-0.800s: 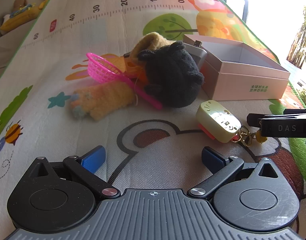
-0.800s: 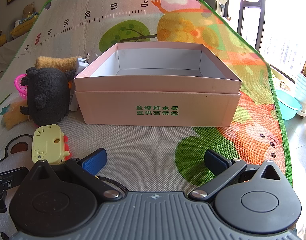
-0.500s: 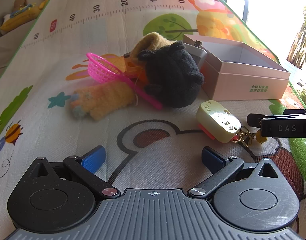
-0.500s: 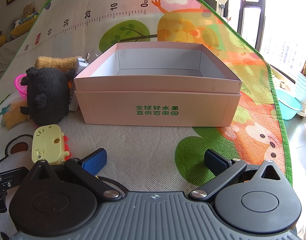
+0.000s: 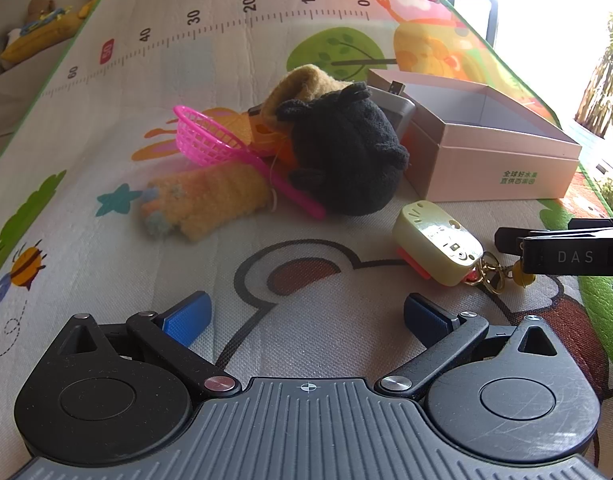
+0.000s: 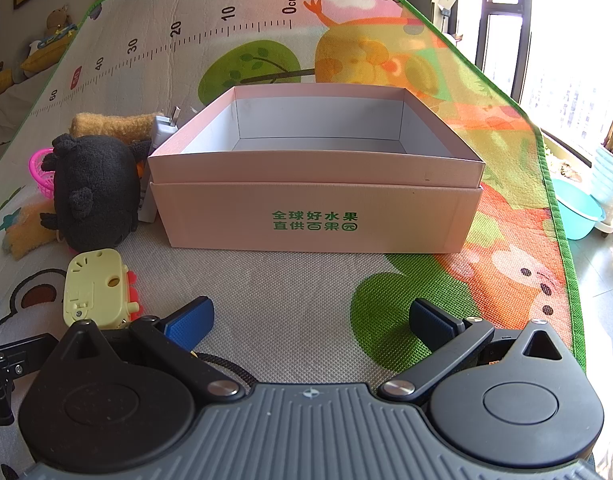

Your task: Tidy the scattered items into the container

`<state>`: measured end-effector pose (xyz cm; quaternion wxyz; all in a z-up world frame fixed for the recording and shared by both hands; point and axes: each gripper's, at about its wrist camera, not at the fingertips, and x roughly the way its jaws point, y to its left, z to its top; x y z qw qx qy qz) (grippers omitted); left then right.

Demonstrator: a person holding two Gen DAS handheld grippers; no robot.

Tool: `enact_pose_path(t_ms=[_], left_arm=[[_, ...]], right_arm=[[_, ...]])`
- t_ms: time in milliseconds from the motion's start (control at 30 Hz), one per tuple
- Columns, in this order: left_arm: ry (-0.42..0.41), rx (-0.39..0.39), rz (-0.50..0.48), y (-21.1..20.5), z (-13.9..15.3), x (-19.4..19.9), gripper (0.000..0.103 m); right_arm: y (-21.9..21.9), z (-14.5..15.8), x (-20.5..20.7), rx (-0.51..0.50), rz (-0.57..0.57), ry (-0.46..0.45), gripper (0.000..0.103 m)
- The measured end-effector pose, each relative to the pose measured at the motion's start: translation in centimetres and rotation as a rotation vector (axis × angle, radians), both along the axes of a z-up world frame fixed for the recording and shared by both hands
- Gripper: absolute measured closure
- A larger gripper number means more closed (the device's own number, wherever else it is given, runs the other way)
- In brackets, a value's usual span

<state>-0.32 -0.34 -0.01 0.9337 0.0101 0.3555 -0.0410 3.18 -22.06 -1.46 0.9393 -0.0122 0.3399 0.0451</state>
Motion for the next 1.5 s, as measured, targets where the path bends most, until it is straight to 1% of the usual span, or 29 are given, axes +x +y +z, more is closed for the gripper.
enact_pose_path(t_ms=[1500], left_arm=[[-0.001, 0.0, 0.0, 0.01, -0.03, 0.0, 0.0]], right_arm=[[-0.36, 0.15, -0.44, 0.0, 0.002, 0.0, 0.0]])
